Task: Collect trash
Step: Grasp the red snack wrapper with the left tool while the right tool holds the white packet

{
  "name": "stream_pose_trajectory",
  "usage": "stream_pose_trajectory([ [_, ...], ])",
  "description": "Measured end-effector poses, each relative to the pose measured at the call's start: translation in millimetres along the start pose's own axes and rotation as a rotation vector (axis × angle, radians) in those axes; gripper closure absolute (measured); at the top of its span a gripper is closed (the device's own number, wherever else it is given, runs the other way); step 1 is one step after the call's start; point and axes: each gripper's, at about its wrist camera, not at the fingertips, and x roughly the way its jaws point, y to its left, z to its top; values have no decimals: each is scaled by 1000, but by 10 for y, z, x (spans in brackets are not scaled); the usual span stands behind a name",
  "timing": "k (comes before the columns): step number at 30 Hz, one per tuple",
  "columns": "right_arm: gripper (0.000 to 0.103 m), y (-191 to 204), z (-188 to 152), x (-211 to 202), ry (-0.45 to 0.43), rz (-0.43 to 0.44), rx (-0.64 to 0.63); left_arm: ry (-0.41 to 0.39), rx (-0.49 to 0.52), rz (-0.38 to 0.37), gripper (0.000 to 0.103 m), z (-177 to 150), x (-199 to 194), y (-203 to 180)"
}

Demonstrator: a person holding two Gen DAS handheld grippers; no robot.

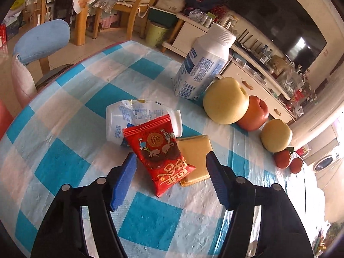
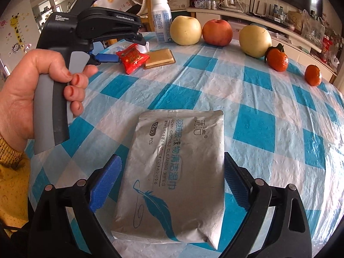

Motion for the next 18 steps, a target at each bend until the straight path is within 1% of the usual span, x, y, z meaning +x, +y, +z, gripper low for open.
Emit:
stream_pose_trajectory([
  [2, 8, 20, -4, 2, 3, 4, -13, 17, -5, 11, 50, -14, 70, 4],
  [4, 7, 46, -11, 17, 7, -5, -31, 27, 1, 16, 57, -31, 120, 10],
  [5, 7, 56, -15, 26, 9, -11, -38, 29, 3, 19, 63, -44, 130, 18],
  [7, 7, 78, -24, 39, 15, -20, -53, 24, 8, 20, 65, -57, 138, 34],
  [12, 6, 128, -45, 66, 24, -53, -94, 21, 28, 24, 66, -89, 108, 30],
  [18, 7, 133, -64, 61, 20, -49, -107, 19, 52, 16, 67, -155, 0, 85],
])
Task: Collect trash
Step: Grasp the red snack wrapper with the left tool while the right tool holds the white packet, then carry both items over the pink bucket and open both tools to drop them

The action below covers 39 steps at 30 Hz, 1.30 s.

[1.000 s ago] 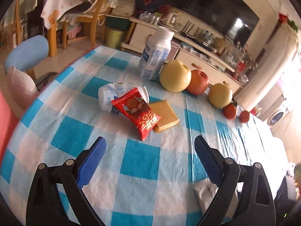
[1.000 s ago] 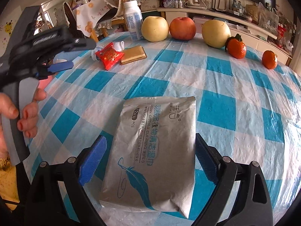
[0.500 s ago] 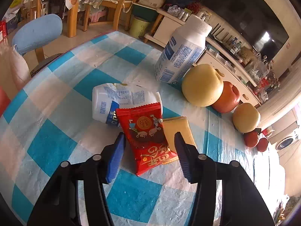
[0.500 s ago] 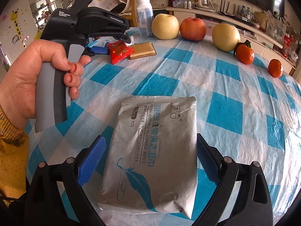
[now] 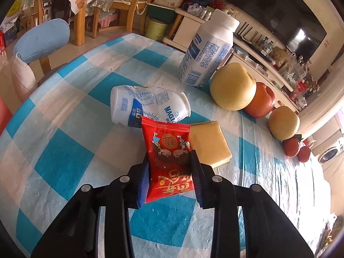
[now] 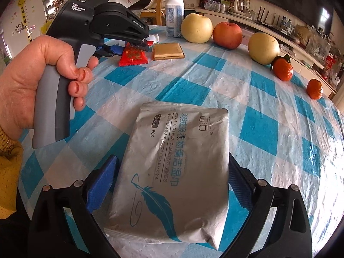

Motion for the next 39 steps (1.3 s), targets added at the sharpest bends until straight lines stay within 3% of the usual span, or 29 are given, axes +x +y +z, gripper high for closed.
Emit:
stream_pose_trajectory([
  [17, 34, 17, -46, -108, -46, -22, -18, -57, 39, -49, 67, -403, -785, 350],
  [29, 40, 52, -87, -201, -85, -55, -31, -105, 39, -77, 67, -739, -1132, 771],
  [39, 41, 71, -147, -356, -148, -114, -14, -155, 105, -58, 67, -728, -1227, 933],
])
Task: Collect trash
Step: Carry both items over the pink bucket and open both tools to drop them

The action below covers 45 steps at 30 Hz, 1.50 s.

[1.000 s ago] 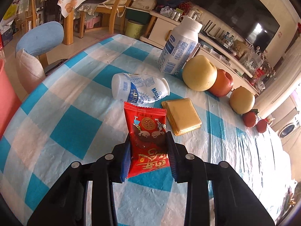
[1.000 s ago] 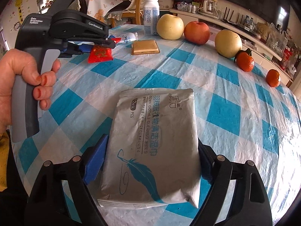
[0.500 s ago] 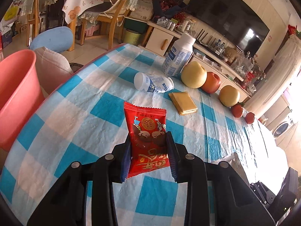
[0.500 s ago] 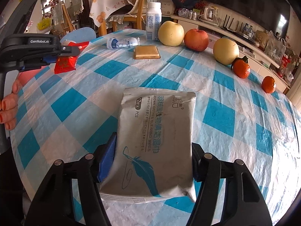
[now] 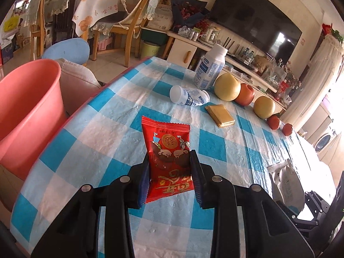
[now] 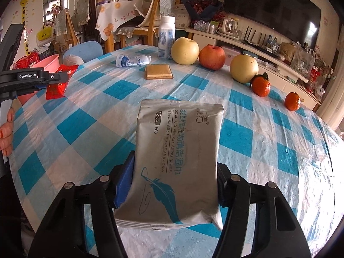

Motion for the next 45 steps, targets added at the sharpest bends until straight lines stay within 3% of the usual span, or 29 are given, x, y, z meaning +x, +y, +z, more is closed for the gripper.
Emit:
stream_pose_trajectory([
  [8, 41, 43, 93, -125, -24, -52, 43, -66, 46, 34, 67, 127, -185, 107],
  [18, 41, 463, 385, -218, -36, -11, 33, -155, -12, 112, 67, 405, -495, 637],
  [31, 40, 1587, 1232, -97, -87, 130, -114, -228, -81, 302, 67, 674, -796, 1434],
  [45, 40, 2844, 2159, 250, -126, 256, -294, -199, -186, 369, 67, 707, -801, 2034],
])
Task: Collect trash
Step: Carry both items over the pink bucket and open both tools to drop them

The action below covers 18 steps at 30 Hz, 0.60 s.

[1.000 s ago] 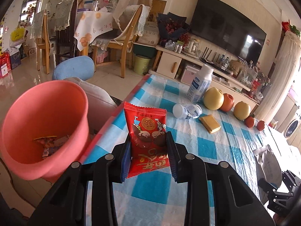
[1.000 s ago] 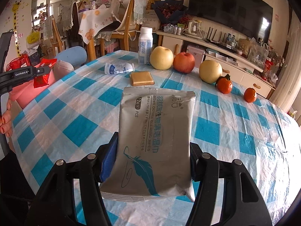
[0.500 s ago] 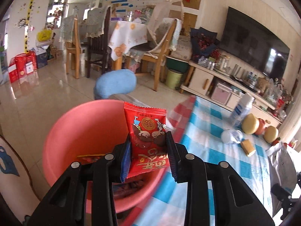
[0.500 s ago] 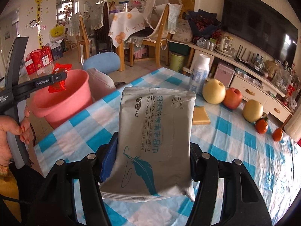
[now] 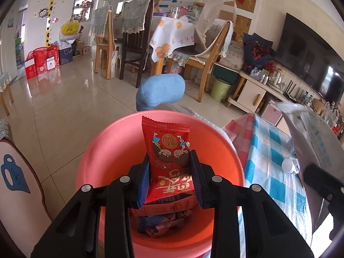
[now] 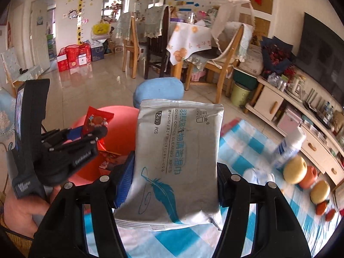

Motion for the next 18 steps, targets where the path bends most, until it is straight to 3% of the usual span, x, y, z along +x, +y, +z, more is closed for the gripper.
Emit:
stream_pose_trajectory([
  [13, 39, 359, 259, 648, 40, 33, -85, 42, -98, 30, 66, 19, 165, 310],
  [16, 38, 416, 241, 792, 65, 50, -99, 42, -114, 54, 46, 19, 188, 339],
  [18, 33, 417, 211, 844, 67, 60, -91, 44, -118, 93, 39, 31, 208, 357],
])
